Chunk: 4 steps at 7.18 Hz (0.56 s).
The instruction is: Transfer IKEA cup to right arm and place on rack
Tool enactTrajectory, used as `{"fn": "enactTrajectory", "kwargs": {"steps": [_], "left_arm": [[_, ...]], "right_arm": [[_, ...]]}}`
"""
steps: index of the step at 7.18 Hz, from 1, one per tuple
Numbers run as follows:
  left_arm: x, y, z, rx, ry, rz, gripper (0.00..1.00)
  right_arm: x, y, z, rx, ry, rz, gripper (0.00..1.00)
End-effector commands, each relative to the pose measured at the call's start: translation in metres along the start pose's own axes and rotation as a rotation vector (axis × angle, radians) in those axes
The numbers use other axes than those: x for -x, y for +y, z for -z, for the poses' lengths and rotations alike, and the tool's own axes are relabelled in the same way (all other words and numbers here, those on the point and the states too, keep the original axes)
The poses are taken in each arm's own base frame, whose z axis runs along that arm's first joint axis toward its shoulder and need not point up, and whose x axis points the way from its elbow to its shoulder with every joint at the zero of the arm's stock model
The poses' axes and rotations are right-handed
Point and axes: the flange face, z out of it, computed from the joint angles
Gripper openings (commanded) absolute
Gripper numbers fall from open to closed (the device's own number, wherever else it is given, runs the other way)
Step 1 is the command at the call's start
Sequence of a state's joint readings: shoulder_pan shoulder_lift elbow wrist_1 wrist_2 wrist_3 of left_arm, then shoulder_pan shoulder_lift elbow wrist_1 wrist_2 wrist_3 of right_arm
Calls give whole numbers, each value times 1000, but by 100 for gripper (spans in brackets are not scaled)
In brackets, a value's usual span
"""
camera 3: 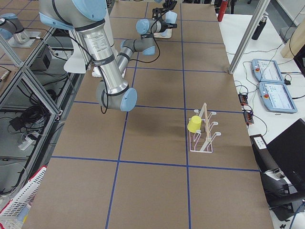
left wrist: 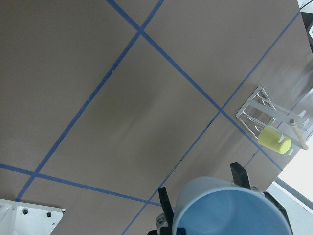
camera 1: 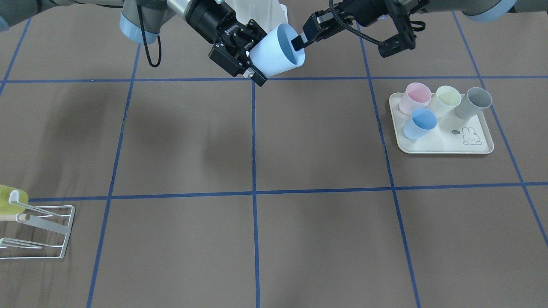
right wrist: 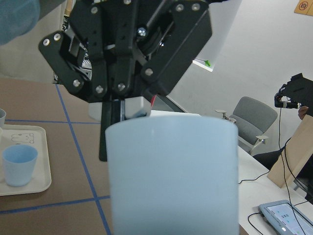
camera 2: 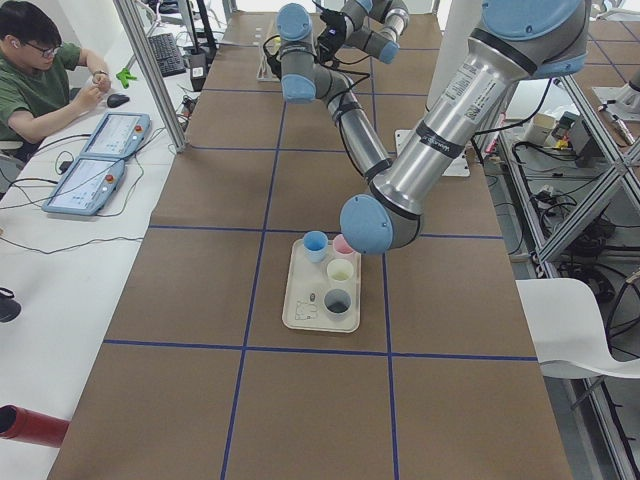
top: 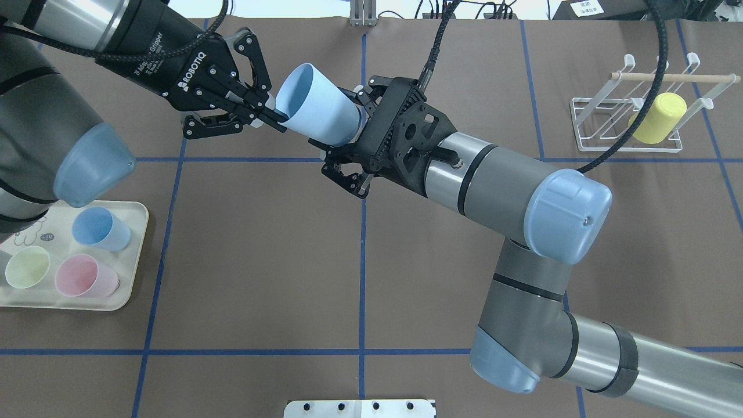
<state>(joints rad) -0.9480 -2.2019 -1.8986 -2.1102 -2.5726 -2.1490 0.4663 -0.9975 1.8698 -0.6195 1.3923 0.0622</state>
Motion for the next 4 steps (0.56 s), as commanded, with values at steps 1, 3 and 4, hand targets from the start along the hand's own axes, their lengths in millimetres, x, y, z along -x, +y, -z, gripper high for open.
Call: {"fn": "enactTrajectory", "kwargs": {"steps": [1, 3, 4], "left_arm": [[0, -1, -1, -1, -1, 4, 0], [-3, 1, 0, 1, 2, -13, 59], [-9, 8, 1, 6, 10, -27, 100]], "right_arm": [[1, 2, 0, 3, 0, 7, 75], [5, 5, 0, 6, 45, 5, 63], [6, 6, 0, 7, 48, 5, 59]]}}
